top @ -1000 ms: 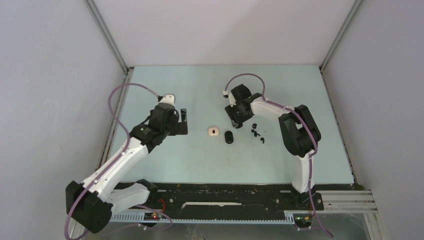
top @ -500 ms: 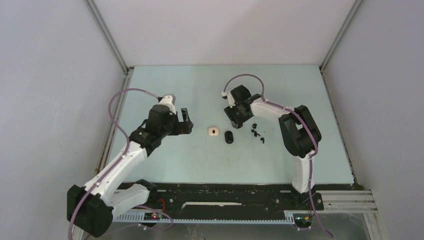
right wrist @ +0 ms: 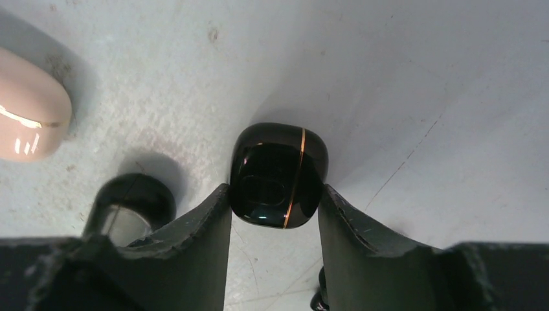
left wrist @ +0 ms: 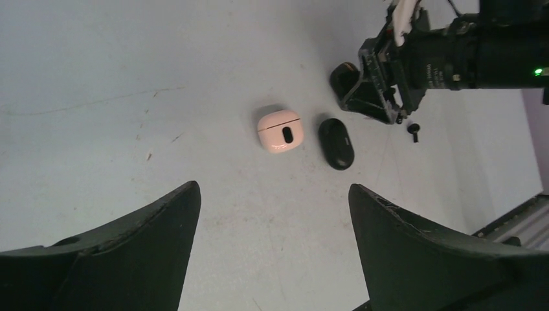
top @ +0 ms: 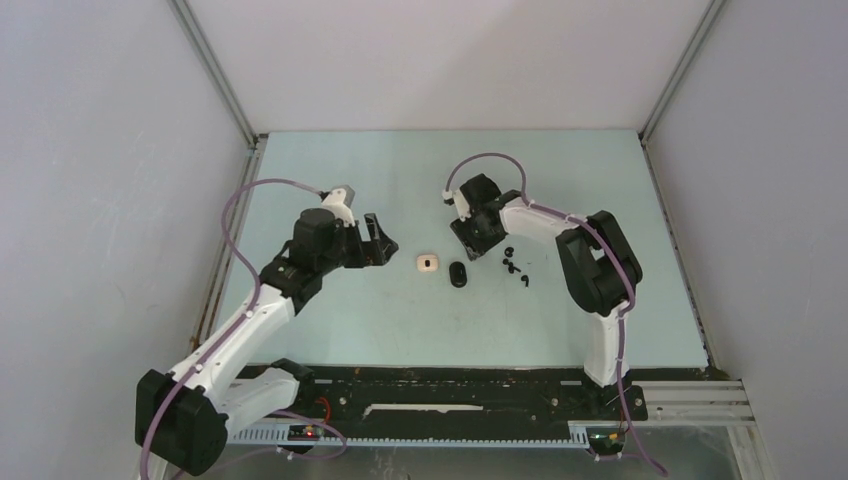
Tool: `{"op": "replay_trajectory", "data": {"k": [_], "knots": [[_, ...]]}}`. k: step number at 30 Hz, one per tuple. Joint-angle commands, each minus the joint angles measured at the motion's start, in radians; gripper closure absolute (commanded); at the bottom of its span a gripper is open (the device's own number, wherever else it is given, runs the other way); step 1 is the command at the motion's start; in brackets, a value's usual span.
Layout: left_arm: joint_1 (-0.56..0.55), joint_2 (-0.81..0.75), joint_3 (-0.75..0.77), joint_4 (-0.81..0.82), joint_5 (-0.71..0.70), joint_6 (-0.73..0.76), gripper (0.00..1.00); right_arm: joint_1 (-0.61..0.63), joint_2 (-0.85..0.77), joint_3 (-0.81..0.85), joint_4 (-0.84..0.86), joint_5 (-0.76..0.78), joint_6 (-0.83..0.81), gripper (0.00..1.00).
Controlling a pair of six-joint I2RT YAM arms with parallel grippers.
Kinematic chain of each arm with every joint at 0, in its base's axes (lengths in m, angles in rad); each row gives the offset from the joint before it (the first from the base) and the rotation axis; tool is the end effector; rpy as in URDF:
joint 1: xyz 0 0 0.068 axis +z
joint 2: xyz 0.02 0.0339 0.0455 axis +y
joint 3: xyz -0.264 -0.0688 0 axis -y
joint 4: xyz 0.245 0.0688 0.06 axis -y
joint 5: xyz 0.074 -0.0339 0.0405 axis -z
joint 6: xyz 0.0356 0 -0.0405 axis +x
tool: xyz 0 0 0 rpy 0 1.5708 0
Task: Insert the wireless bluetooth earbuds into the charging case
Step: Pick up the charging case at the center of the board.
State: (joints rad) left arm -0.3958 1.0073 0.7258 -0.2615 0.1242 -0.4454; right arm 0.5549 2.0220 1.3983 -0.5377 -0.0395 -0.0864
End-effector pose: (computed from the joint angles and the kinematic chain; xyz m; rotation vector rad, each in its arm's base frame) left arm 0.2055 -0.0907 0.2698 0.0224 2.1740 -0.6241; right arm 0.3500 0.2186 0.1562 -0.8763 2.6030 0.1851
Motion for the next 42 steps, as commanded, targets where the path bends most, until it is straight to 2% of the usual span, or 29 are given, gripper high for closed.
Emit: {"op": "replay_trajectory", "data": {"k": [1, 7, 10, 13, 16, 22, 30, 42], "knots": [[0.006, 0.003, -0.006, 0.108, 0.107, -0.055, 0.11, 0.005, -0.092, -0.044, 0.002, -0.011, -0.064, 0.56], [0.004, 0.068, -0.011, 0.159, 0.183, -0.192, 0.20, 0.003, -0.282, -0.116, -0.043, -0.183, -0.174, 0.62], [-0.003, 0.114, -0.026, 0.242, 0.262, -0.293, 0.28, 0.003, -0.392, -0.176, -0.048, -0.284, -0.211, 0.62], [-0.039, 0.159, -0.042, 0.358, 0.314, -0.352, 0.34, 0.004, -0.475, -0.215, -0.080, -0.417, -0.262, 0.61], [-0.089, 0.193, -0.021, 0.378, 0.323, -0.362, 0.36, 0.006, -0.538, -0.253, -0.081, -0.510, -0.272, 0.61], [-0.161, 0.275, 0.031, 0.392, 0.440, -0.427, 0.34, 0.048, -0.612, -0.285, -0.076, -0.480, -0.257, 0.61], [-0.189, 0.344, 0.049, 0.470, 0.512, -0.517, 0.45, 0.120, -0.702, -0.322, -0.054, -0.408, -0.296, 0.61], [-0.237, 0.386, 0.081, 0.511, 0.596, -0.579, 0.49, 0.147, -0.718, -0.338, -0.038, -0.373, -0.301, 0.60]]}}
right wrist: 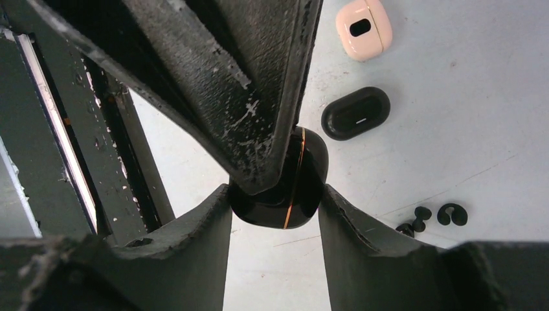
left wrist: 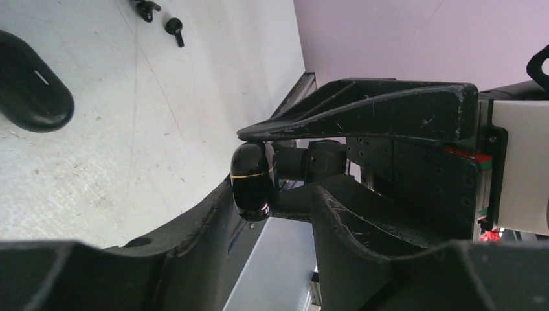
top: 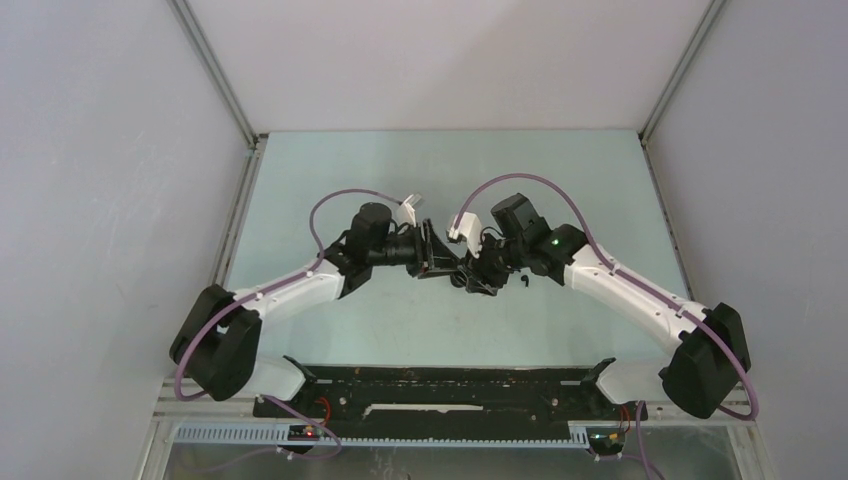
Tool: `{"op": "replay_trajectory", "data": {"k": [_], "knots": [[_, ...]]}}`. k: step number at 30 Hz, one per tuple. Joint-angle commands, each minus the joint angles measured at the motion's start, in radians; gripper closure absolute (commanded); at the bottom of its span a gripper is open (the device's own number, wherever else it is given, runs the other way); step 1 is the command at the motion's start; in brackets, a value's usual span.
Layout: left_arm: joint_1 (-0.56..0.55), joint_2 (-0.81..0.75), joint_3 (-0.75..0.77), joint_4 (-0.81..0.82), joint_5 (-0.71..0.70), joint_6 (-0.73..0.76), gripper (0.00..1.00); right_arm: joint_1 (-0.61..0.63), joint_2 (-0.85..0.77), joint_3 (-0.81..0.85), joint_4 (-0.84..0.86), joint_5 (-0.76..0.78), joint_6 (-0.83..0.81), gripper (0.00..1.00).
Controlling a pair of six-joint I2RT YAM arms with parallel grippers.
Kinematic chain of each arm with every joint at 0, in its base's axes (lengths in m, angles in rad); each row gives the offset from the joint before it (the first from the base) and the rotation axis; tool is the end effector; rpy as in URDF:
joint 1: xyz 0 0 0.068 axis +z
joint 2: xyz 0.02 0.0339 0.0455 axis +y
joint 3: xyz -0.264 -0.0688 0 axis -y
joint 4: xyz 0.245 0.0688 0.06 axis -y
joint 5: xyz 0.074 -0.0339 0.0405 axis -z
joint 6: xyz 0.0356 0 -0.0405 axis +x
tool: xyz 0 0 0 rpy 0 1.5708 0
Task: Insert the wireless bluetooth earbuds into the charging case
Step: Pick up the charging case at the center of the board.
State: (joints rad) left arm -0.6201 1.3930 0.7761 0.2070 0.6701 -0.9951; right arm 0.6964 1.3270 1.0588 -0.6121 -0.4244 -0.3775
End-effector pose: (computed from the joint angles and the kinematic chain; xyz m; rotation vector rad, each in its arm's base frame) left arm 0.2324 -0.1931 0.2399 0.0856 2.3136 -1.6129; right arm 0.2025 0.1884 0.2806 -1.4150 2.0062 0.6604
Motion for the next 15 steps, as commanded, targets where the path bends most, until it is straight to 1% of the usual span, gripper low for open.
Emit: {"op": "replay_trajectory", "data": {"k": [1, 5, 11, 15], "knots": [[-0.013, 0.001, 0.031, 0.041, 0.052, -0.033, 0.50, 0.006, -0.024, 0.001, 0.038, 0.013, -0.008, 0.60], [-0.026, 0.010, 0.039, 0.015, 0.055, -0.027, 0.51, 0.006, -0.033, 0.001, 0.045, 0.013, -0.009, 0.60], [-0.046, 0.037, 0.045, -0.011, 0.059, -0.010, 0.56, 0.007, -0.042, 0.001, 0.048, 0.024, -0.018, 0.60], [-0.053, 0.049, 0.049, -0.011, 0.063, -0.008, 0.62, 0.008, -0.046, 0.001, 0.052, 0.021, -0.017, 0.60]]}}
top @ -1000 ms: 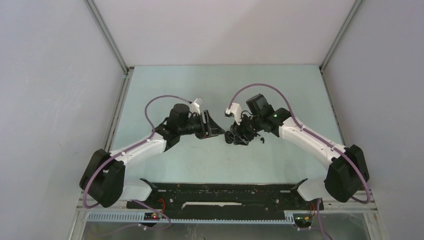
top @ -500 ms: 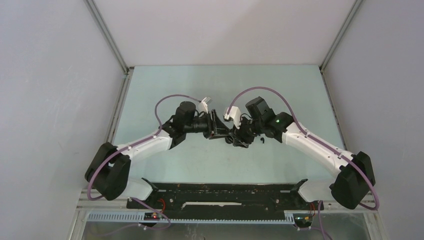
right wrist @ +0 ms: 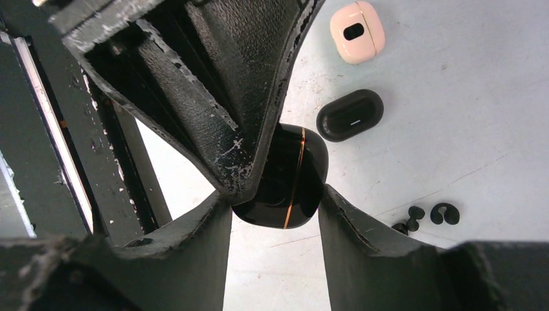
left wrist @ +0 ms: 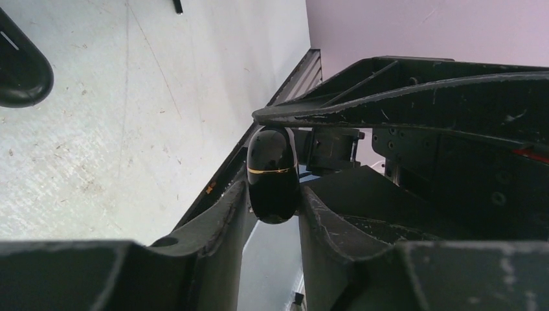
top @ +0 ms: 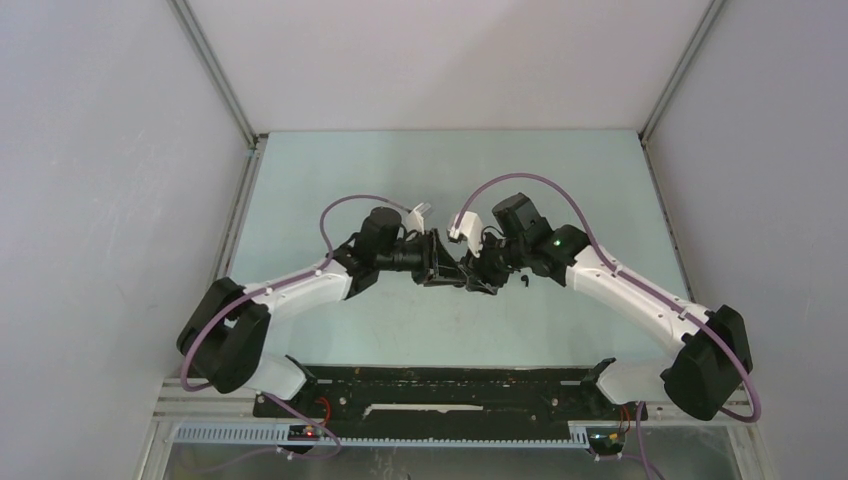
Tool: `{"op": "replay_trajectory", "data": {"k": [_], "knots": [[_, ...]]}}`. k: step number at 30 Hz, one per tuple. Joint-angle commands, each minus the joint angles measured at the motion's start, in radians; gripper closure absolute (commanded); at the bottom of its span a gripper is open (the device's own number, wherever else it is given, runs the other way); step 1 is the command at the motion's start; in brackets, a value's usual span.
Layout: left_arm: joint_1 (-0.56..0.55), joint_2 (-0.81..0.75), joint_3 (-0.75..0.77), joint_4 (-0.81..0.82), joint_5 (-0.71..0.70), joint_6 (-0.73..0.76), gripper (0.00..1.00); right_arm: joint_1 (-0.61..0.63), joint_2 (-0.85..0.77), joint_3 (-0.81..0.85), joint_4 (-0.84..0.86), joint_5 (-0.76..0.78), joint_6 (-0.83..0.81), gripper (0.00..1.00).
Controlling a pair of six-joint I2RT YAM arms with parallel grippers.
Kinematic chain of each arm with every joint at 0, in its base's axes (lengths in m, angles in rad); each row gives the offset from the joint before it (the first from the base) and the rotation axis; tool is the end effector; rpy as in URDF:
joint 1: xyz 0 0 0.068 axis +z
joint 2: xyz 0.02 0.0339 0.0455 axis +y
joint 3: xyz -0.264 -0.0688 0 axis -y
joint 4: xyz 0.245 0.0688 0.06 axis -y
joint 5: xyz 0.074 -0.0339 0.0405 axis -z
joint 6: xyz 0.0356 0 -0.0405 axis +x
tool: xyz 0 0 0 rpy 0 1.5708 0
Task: Insert the wireless bluetooth earbuds into the charging case
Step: Pick up the charging case at the center of the board, then open the charging case.
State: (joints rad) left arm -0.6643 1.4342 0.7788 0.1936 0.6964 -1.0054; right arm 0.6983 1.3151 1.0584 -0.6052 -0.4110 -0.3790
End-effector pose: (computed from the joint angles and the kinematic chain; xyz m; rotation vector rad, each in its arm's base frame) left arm 0.2265 -0.2064 0.2281 0.1212 2.3942 -1.6436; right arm 0.2014 0.1876 0.2838 -1.4080 1.9906 0.6433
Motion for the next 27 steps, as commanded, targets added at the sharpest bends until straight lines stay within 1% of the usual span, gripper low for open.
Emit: {"op": "replay_trajectory", "data": {"k": [1, 3, 5, 7, 9, 11, 12, 15, 17, 19, 22, 23, 25, 27], "knots": [[-0.010, 0.008, 0.046, 0.003, 0.038, 0.005, 0.65, 0.007, -0.034, 0.002, 0.045, 0.008, -0.015, 0.60], [-0.010, 0.010, 0.048, 0.004, 0.040, 0.015, 0.69, 0.007, -0.034, 0.002, 0.041, 0.008, -0.017, 0.58], [-0.011, 0.003, 0.044, 0.016, 0.035, 0.037, 0.77, 0.008, -0.033, 0.001, 0.035, 0.000, -0.021, 0.56], [-0.013, -0.005, 0.037, 0.024, 0.027, 0.065, 0.82, 0.007, -0.040, -0.006, 0.035, -0.006, -0.021, 0.50], [-0.018, -0.020, 0.024, 0.037, 0.015, 0.094, 0.87, -0.001, -0.051, -0.013, 0.034, -0.031, -0.016, 0.41], [-0.023, -0.039, 0.000, 0.058, -0.004, 0.119, 0.91, -0.027, -0.068, -0.013, 0.021, -0.106, -0.008, 0.29], [-0.026, -0.048, -0.013, 0.071, -0.016, 0.131, 0.93, -0.048, -0.082, -0.012, 0.012, -0.149, -0.007, 0.25], [-0.041, -0.088, -0.068, 0.126, -0.040, 0.178, 1.00, -0.143, -0.112, 0.005, -0.043, -0.273, -0.004, 0.20], [-0.059, -0.123, -0.103, 0.171, -0.065, 0.223, 1.00, -0.214, -0.118, 0.029, -0.086, -0.359, 0.004, 0.19], [-0.096, -0.165, -0.136, 0.214, -0.104, 0.307, 1.00, -0.305, -0.117, 0.044, -0.114, -0.479, 0.024, 0.20], [-0.177, -0.235, -0.186, 0.265, -0.187, 0.465, 1.00, -0.412, -0.086, 0.055, -0.165, -0.659, 0.037, 0.25], [-0.212, -0.255, -0.202, 0.280, -0.210, 0.519, 1.00, -0.431, -0.071, 0.054, -0.186, -0.697, 0.029, 0.28], [-0.267, -0.281, -0.231, 0.323, -0.240, 0.606, 1.00, -0.442, -0.044, 0.054, -0.271, -0.754, -0.052, 0.34], [-0.290, -0.287, -0.262, 0.396, -0.256, 0.633, 1.00, -0.433, -0.026, 0.053, -0.349, -0.788, -0.126, 0.40]]}}
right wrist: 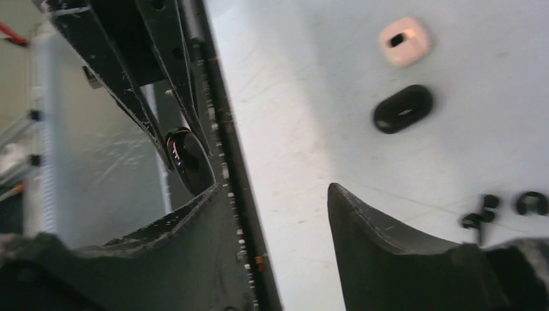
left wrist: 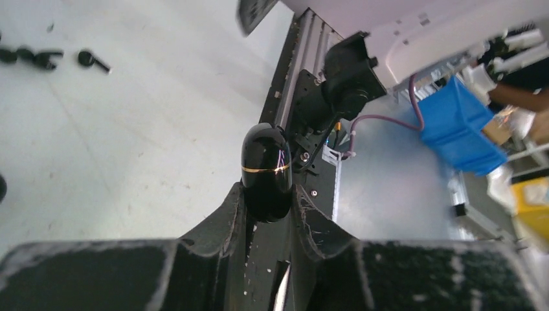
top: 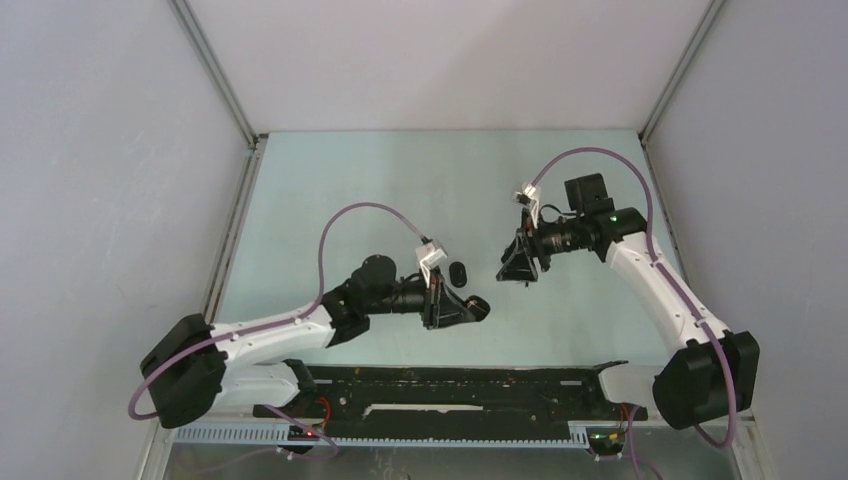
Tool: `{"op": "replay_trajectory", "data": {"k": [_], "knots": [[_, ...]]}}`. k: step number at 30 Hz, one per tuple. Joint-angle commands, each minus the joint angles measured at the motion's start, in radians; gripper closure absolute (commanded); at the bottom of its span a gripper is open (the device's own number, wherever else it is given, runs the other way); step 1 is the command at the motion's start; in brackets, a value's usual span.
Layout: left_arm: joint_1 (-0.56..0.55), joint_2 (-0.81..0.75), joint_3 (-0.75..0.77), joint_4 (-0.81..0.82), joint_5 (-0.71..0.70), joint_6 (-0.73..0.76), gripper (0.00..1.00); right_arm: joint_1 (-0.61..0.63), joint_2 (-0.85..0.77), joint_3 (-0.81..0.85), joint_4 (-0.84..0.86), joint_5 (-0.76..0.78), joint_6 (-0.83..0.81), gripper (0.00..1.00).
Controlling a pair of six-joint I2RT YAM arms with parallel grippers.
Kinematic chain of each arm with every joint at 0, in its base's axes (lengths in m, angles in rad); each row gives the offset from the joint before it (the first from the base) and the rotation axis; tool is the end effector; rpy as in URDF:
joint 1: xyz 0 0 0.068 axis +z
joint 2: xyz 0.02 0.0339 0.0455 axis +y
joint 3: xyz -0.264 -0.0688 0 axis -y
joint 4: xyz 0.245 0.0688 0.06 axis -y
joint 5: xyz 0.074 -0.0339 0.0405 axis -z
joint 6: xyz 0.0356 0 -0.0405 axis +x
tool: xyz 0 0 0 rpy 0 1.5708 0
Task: Insert the wireless bluetooth earbuds into the charging case
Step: Open the charging case.
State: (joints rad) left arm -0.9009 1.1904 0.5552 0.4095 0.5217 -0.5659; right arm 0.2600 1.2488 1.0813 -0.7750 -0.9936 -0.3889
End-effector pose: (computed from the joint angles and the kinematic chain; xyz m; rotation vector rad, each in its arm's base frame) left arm 0.1457 -0.2125 0.2381 0.7505 1.8956 -1.4586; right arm 0.2271 0.0913 0.3067 -1.0779 1.9787 1.1541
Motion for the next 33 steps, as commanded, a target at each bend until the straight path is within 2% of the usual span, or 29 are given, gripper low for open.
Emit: {"op": "replay_trajectory", "data": {"k": [1, 6, 16, 20, 23, 24, 26, 28, 30, 33], "knots": [[-0.059, -0.044, -0.055, 0.217, -0.083, 0.198, 1.00, 0.011, 0.049, 0.030, -0.210, -0.222, -0.146, 0.41], [-0.069, -0.035, -0.100, 0.371, -0.070, 0.181, 1.00, 0.046, 0.028, 0.031, -0.277, -0.236, -0.216, 0.42], [-0.069, 0.032, -0.098, 0.519, -0.017, 0.103, 1.00, 0.164, 0.000, -0.009, -0.200, -0.151, -0.173, 0.46], [-0.069, 0.049, -0.100, 0.539, -0.014, 0.093, 1.00, 0.178, -0.010, -0.009, -0.188, -0.148, -0.164, 0.55], [-0.069, 0.053, -0.100, 0.540, -0.019, 0.093, 0.99, 0.186, -0.019, -0.009, -0.187, -0.139, -0.166, 0.70], [-0.070, 0.057, -0.100, 0.540, -0.022, 0.093, 0.96, 0.190, -0.022, -0.009, -0.188, -0.133, -0.170, 0.76], [-0.069, 0.065, -0.098, 0.533, -0.025, 0.094, 0.83, 0.201, -0.030, -0.009, -0.188, -0.111, -0.173, 0.86], [-0.071, 0.065, -0.098, 0.504, -0.019, 0.123, 0.71, 0.224, -0.044, -0.008, -0.190, -0.058, -0.185, 0.90], [-0.081, 0.054, -0.094, 0.445, -0.019, 0.183, 0.66, 0.268, -0.057, 0.001, -0.213, 0.021, -0.218, 0.92], [-0.118, 0.017, -0.081, 0.311, -0.059, 0.315, 0.64, 0.340, -0.060, 0.024, -0.262, 0.137, -0.258, 0.94]]}}
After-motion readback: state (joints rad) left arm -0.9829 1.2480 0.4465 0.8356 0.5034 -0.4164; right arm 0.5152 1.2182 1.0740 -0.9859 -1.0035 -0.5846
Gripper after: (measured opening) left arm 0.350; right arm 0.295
